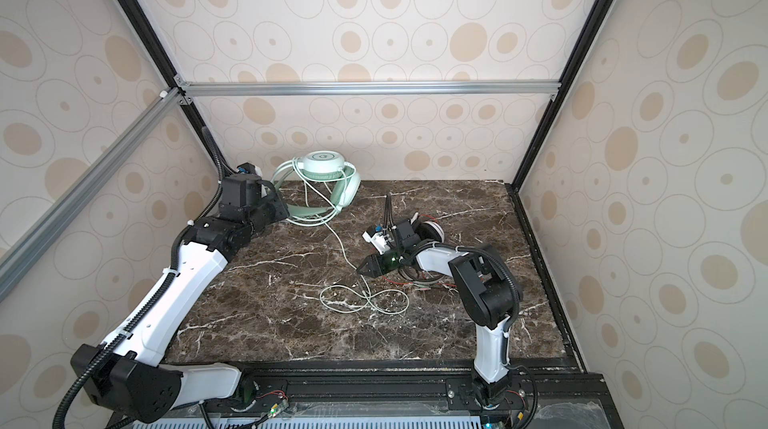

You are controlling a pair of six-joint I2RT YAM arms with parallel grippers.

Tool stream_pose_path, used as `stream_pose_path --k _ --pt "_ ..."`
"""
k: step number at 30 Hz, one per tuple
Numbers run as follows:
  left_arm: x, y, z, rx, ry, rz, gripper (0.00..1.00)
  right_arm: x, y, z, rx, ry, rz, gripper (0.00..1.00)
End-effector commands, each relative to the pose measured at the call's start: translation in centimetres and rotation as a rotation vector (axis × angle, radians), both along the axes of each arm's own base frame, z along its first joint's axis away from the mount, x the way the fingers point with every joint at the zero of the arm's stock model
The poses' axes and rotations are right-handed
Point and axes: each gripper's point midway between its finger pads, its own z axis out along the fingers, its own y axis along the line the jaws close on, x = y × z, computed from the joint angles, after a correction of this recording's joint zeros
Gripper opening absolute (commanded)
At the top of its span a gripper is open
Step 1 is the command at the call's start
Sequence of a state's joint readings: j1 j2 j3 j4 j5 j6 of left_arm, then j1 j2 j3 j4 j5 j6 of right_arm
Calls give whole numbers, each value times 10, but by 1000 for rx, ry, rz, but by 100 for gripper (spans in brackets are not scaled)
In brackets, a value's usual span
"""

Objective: Wrap the headphones

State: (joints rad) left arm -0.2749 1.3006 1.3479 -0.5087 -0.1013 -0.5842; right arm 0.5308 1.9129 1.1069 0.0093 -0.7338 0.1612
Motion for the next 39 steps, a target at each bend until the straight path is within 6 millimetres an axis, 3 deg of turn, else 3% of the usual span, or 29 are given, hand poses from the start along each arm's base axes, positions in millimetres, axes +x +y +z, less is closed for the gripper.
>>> stream_pose_path --k 1,15,17,20,23,29,39 --pt "3 0 48 -93 -154 16 0 -6 2 -8 8 10 13 53" --pt "2 6 47 -78 -150 34 0 -25 6 -41 -33 64 10 42" --pt "3 7 45 -75 -146 36 0 -26 5 -43 -33 73 6 36" --pt "4 10 44 -72 -141 55 0 -26 3 -38 -44 63 8 12" --pt "3 15 43 -70 -138 86 0 -22 -2 -25 -84 14 3 0" --pt "-1 22 48 -69 -162 111 0 -4 -18 20 -198 -139 -36 0" --pt "-4 29 50 -50 -163 142 0 10 -4 145 -97 -344 -23 0"
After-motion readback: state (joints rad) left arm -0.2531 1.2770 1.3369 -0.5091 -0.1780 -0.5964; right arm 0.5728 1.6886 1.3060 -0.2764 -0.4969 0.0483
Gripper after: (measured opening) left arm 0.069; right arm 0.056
